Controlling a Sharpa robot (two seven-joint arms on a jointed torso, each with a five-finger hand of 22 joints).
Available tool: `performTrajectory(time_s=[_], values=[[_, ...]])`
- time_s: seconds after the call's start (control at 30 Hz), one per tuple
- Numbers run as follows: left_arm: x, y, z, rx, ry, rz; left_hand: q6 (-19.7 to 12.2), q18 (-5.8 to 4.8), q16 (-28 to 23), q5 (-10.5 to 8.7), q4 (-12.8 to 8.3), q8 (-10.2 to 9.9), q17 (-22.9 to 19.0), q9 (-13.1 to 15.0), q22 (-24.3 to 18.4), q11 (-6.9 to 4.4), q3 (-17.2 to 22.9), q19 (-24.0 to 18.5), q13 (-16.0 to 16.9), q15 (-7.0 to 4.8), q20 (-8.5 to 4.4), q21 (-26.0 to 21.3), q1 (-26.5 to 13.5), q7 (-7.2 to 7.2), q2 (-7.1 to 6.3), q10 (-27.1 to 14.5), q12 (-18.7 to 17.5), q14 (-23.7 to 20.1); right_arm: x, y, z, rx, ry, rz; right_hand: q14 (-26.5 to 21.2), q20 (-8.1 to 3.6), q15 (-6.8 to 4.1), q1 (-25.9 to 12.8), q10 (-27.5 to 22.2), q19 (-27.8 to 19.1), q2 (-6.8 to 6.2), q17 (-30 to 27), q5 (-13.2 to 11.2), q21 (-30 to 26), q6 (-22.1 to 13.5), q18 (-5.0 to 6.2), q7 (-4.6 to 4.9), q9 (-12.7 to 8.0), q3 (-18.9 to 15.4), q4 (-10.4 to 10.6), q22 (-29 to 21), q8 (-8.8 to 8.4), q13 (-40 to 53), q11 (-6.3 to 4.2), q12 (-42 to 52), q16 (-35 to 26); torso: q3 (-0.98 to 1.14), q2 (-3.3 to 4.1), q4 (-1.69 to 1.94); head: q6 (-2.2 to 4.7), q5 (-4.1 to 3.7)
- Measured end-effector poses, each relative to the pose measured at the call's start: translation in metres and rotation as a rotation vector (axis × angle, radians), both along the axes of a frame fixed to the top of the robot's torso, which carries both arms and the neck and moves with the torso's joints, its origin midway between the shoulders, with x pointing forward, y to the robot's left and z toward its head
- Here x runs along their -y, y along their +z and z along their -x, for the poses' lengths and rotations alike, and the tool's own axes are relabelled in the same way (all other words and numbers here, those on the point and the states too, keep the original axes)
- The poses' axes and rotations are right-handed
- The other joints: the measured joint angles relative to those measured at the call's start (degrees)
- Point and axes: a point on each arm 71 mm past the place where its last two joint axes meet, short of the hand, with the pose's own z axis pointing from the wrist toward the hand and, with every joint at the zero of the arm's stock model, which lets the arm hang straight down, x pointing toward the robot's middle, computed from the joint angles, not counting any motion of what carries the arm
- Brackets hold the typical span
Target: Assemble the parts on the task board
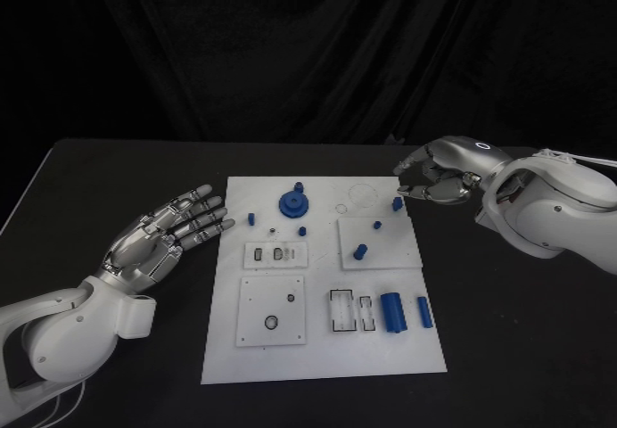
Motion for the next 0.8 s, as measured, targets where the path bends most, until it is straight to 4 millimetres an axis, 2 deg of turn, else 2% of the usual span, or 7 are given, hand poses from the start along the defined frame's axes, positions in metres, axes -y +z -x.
performTrajectory(time_s=[0.07, 0.2, 0.37, 0.67, 0.8], values=[[0.001, 0.000, -0.001, 0.000, -0.003, 0.001, 0.00, 0.00, 0.00, 0.00, 0.00, 0.00, 0.00, 0.00, 0.00, 0.18, 0.00, 0.00, 0.00, 0.00, 0.00, 0.00, 0.00, 0.00, 0.00, 0.18, 0.00, 0.00, 0.006, -0.005, 0.000, -0.016, -0.017, -0.005, 0.00, 0.00, 0.00, 0.25, 0.00, 0.00, -0.25, 0.00, -0.72, -0.38, 0.29, 0.01, -0.30, -0.12, -0.38, 0.38, 0.00, 0.00, 0.02, 0.00, 0.00, -0.34, -0.04, -0.03, -0.01, -0.02, -0.01], [0.002, 0.000, -0.001, 0.000, -0.002, 0.001, 0.00, 0.00, 0.00, 0.00, 0.00, 0.00, 0.00, 0.00, 0.00, 0.18, 0.00, 0.00, 0.00, 0.00, 0.00, 0.00, 0.00, 0.00, 0.00, 0.18, 0.00, 0.00, 0.014, -0.014, -0.002, -0.037, -0.043, -0.012, 0.00, 0.00, 0.00, 0.48, 0.00, 0.00, -0.48, 0.00, -1.76, -0.61, 0.79, 0.00, -0.20, -0.26, -0.70, 0.70, 0.00, 0.00, 0.02, 0.00, -0.28, -0.35, -0.05, -0.08, -0.21, -0.15, 0.52], [0.002, -0.001, -0.002, 0.000, -0.003, 0.002, 0.00, 0.00, 0.00, 0.00, -0.16, 0.00, 0.05, 0.00, -0.01, 0.18, 0.16, 0.00, -0.01, 0.00, 0.00, 0.00, 0.00, 0.00, 0.00, 0.18, -0.01, 0.00, 0.023, -0.022, -0.005, -0.056, -0.069, -0.014, 0.00, 0.01, 0.00, 0.37, 0.00, -0.42, -0.85, 0.00, -3.82, -0.99, 0.79, 0.00, -0.20, -0.58, -1.36, 1.36, -0.01, -0.22, 0.02, 0.00, -0.52, -0.79, -0.01, -0.15, -0.41, -0.64, 0.67], [0.002, -0.001, -0.003, 0.000, -0.003, 0.003, 0.00, 0.00, 0.00, 0.00, 0.00, 0.00, 0.05, -0.01, 0.04, 0.18, 0.32, 0.00, -0.01, 0.00, 0.00, 0.00, 0.00, 0.00, 0.00, 0.18, -0.05, 0.00, 0.022, -0.033, -0.006, -0.072, -0.071, -0.012, 0.00, 0.01, 0.00, 0.90, 0.00, -0.42, -1.38, 0.00, -5.13, -1.31, 0.79, 0.00, -0.20, -0.74, -1.57, 1.89, -0.01, -0.49, 0.01, 0.00, -0.52, -1.12, 0.03, -0.16, -0.30, -1.07, 0.60], [0.002, -0.001, -0.003, 0.000, -0.004, 0.003, 0.00, 0.00, 0.00, 0.00, 0.00, 0.00, 0.05, -0.01, 0.04, 0.18, 0.32, 0.00, -0.02, 0.00, 0.00, 0.00, 0.00, 0.00, 0.00, 0.18, -0.05, 0.00, 0.020, -0.035, -0.007, -0.074, -0.068, -0.009, 0.00, 0.01, 0.00, 1.74, 0.00, -0.84, -2.23, 0.00, -5.13, -1.87, 1.01, 0.00, 0.02, -0.91, -1.57, 1.88, -0.01, -0.49, 0.01, 0.00, -0.76, -1.91, 0.03, -0.16, -0.30, -1.17, 0.58]])
